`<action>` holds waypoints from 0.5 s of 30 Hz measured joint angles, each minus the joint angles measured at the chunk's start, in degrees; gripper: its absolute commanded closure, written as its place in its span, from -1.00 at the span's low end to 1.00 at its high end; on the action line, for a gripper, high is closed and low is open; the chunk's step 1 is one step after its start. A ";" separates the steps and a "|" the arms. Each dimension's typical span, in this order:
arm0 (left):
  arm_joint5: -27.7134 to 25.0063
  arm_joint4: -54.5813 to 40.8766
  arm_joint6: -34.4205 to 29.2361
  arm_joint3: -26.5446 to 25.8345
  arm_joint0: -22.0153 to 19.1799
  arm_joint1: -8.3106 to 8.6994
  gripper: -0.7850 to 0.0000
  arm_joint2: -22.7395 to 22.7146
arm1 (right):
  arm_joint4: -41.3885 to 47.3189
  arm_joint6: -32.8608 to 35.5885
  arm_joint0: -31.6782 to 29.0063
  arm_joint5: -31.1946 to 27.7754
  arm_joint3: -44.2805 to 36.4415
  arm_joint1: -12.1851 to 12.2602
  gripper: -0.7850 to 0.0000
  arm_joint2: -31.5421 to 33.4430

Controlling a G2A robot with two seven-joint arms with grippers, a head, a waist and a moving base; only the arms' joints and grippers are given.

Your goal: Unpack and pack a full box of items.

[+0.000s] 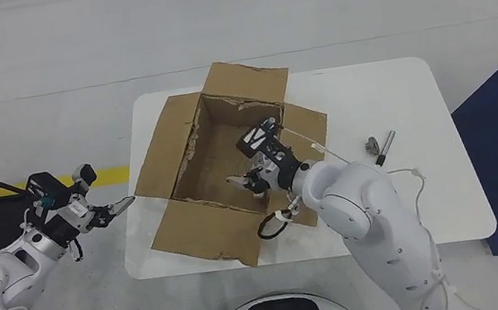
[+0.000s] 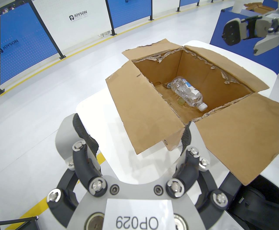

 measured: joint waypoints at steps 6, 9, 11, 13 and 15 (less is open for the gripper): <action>0.00 0.00 0.00 0.00 0.00 0.00 -1.00 0.00 | 0.43 4.47 11.34 8.01 12.88 -2.19 -1.00 -8.33; 0.00 0.00 0.00 0.00 0.00 0.00 -1.00 0.00 | 0.18 5.59 15.53 12.39 18.51 -3.43 -1.00 -12.36; 0.00 0.00 0.00 0.00 0.00 0.00 -1.00 0.00 | -0.81 6.79 17.46 16.70 22.03 -4.20 -1.00 -14.23; 0.00 0.00 0.00 0.00 0.00 0.00 -1.00 0.00 | -0.84 8.39 18.73 20.70 24.61 -4.91 -1.00 -15.57; 0.00 0.00 0.00 0.00 0.00 0.00 -1.00 0.00 | -1.75 10.28 20.28 25.50 27.80 -5.72 -1.00 -17.07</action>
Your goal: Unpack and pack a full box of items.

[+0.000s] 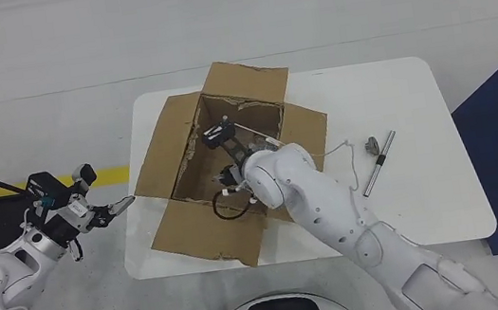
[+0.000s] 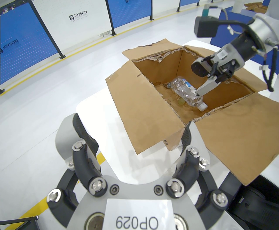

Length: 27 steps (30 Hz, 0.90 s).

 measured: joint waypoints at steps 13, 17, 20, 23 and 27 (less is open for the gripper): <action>0.00 0.00 0.00 0.00 0.00 0.00 -1.00 0.00 | -2.35 4.13 6.54 12.57 14.03 -4.24 -1.00 -5.69; 0.00 0.00 0.00 0.00 0.00 0.00 -1.00 0.00 | -0.81 2.89 8.67 12.38 19.09 -5.62 -1.00 -6.61; 0.00 0.00 0.00 0.00 0.00 0.00 -1.00 0.00 | 0.96 1.80 10.31 11.04 23.22 -6.69 -1.00 -7.28; 0.00 0.00 0.00 0.00 0.00 0.00 -1.00 0.00 | 3.12 0.20 12.02 10.18 27.51 -7.90 -1.00 -7.79; 0.00 0.00 0.00 0.00 0.00 0.00 -1.00 0.00 | 5.43 -1.53 13.98 9.72 32.10 -9.27 -1.00 -8.00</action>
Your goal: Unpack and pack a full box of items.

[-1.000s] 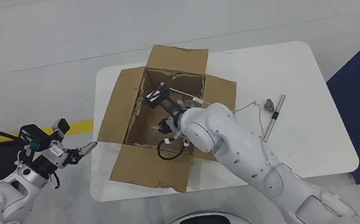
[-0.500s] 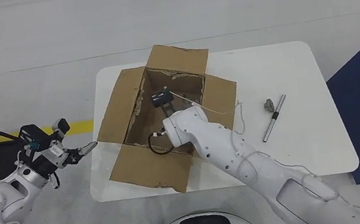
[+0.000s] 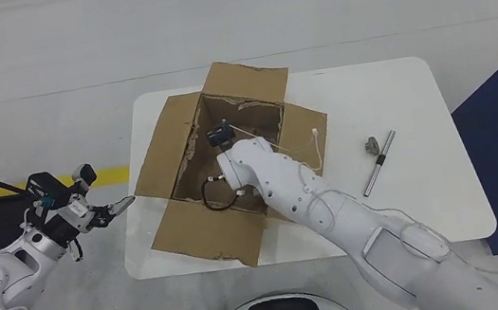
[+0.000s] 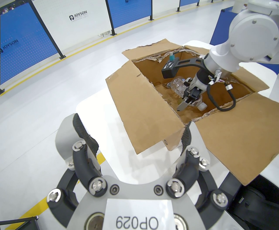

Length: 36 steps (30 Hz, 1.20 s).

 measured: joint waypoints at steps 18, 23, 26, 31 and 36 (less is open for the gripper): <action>0.00 0.00 0.00 0.00 0.00 0.00 -1.00 0.00 | 1.16 -1.76 2.34 1.49 6.04 -1.96 1.00 1.97; 0.00 0.00 0.00 0.00 0.00 0.00 -1.00 0.00 | -0.85 -0.62 0.51 2.34 2.72 -1.13 1.00 3.51; 0.00 0.00 0.00 0.00 0.00 0.00 -1.00 0.00 | -3.13 0.27 -1.32 2.81 -0.79 -0.47 1.00 4.10; 0.00 0.00 0.00 0.00 0.00 0.00 -1.00 0.00 | -9.00 2.89 -5.54 3.32 -9.47 0.88 1.00 4.48; 0.00 0.00 0.00 0.00 0.00 0.00 -1.00 0.00 | -17.23 5.51 -11.55 3.35 -21.10 2.59 1.00 5.32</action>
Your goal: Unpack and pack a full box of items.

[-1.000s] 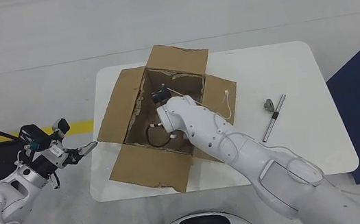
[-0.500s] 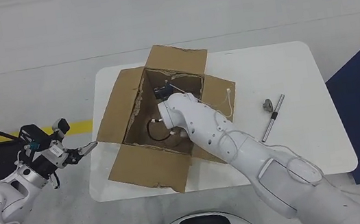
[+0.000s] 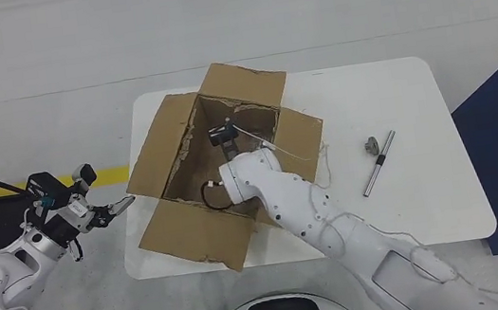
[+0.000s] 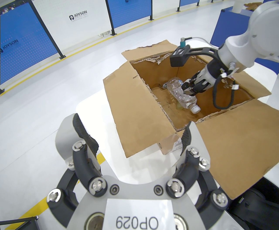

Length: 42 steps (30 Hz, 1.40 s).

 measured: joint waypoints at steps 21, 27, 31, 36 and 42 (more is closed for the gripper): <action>0.00 0.00 0.00 0.00 0.00 0.00 -1.00 0.00 | 0.65 1.79 2.56 -4.61 7.84 -1.77 -1.00 2.98; 0.00 0.00 0.00 0.00 0.00 0.00 -1.00 0.00 | 4.45 0.02 6.28 -4.86 16.11 -3.63 -1.00 2.04; 0.00 0.00 0.00 0.00 0.00 0.00 -1.00 0.00 | 7.04 -1.45 8.15 -5.24 20.74 -4.78 -1.00 1.61; 0.00 0.00 0.00 0.00 0.00 0.00 -1.00 0.00 | 10.45 -3.56 10.37 -6.29 26.98 -6.16 -1.00 1.38; 0.00 0.00 0.00 0.00 0.00 0.00 -1.00 0.00 | 13.36 -5.96 12.56 -7.12 32.78 -7.54 -1.00 1.25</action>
